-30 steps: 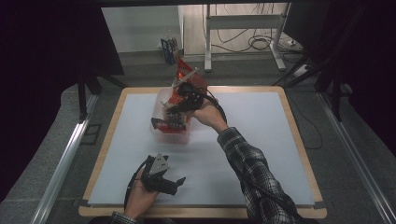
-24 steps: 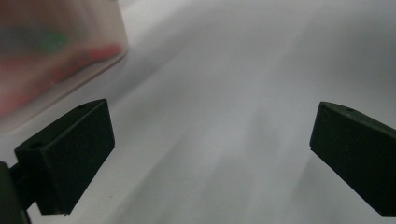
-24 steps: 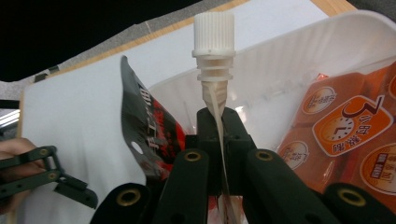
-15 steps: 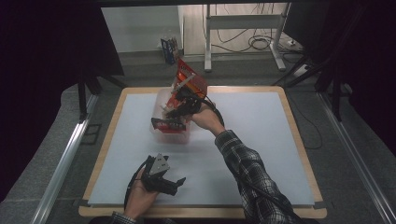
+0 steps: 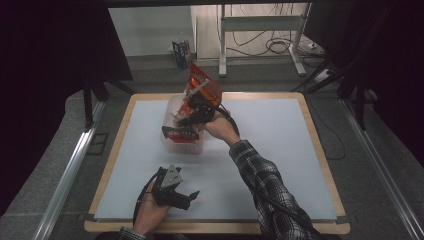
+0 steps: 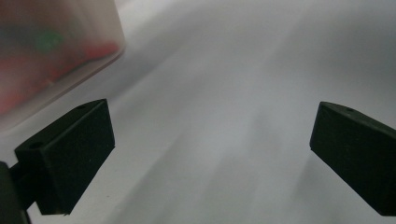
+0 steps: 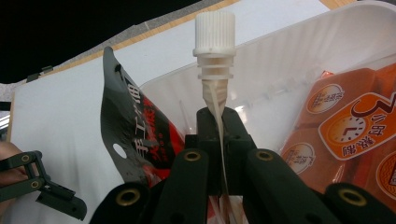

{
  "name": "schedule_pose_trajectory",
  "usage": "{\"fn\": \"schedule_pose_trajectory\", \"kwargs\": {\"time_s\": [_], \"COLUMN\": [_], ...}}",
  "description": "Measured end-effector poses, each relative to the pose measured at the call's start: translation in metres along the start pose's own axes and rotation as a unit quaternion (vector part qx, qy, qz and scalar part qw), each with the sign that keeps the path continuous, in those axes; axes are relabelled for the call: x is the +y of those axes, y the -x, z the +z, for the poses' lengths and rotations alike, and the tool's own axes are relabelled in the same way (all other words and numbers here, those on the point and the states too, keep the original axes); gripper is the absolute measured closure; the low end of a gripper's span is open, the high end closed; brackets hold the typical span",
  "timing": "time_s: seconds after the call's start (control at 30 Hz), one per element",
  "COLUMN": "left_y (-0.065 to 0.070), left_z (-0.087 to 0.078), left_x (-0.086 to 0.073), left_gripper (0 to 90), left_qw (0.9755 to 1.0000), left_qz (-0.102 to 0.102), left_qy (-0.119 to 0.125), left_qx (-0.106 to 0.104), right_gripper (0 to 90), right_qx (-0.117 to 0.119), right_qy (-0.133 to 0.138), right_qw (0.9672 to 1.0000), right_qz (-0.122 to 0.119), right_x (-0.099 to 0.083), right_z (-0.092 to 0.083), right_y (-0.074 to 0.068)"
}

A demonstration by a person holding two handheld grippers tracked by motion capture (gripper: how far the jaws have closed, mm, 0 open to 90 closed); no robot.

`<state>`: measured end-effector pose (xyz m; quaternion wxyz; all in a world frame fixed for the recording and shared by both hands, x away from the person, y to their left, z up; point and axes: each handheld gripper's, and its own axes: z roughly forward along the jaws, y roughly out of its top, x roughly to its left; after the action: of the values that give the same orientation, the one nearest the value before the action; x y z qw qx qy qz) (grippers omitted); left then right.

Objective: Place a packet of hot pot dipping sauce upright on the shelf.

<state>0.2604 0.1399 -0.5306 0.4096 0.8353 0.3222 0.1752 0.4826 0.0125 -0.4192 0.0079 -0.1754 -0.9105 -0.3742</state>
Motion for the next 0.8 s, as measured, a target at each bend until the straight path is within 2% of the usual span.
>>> {"fn": "schedule_pose_trajectory", "kwargs": {"time_s": [0.33, 0.43, 0.5, 0.63, 0.8], "left_y": [0.0002, 0.0005, 0.0006, 0.0006, 0.0007], "left_z": [0.0005, 0.0007, 0.0008, 0.0008, 0.0011], "left_x": [-0.0001, -0.0001, -0.0001, -0.0002, -0.0002], "left_gripper": [0.0, 0.0, 0.0, 0.0, 0.0], "left_qw": [1.0, 1.0, 1.0, 1.0, 1.0], "left_qz": [0.003, 0.004, 0.004, 0.005, 0.006], "left_qy": [-0.003, -0.004, -0.005, -0.006, -0.007], "left_qx": [0.001, 0.001, 0.001, 0.001, 0.001], "right_gripper": [86.5, 85.4, 82.2, 74.5, 57.4], "right_qx": [-0.028, -0.034, -0.039, -0.048, -0.065], "right_qy": [0.0, -0.006, -0.015, -0.012, -0.006], "right_qw": [0.9989, 0.9985, 0.998, 0.9975, 0.9968], "right_qz": [-0.039, -0.042, -0.047, -0.05, -0.046], "right_x": [-0.0018, -0.0016, -0.002, -0.0032, -0.003], "right_z": [0.0018, 0.0032, 0.0053, 0.0069, 0.0056], "right_y": [-0.0042, -0.0062, -0.0071, -0.0071, -0.0063]}}
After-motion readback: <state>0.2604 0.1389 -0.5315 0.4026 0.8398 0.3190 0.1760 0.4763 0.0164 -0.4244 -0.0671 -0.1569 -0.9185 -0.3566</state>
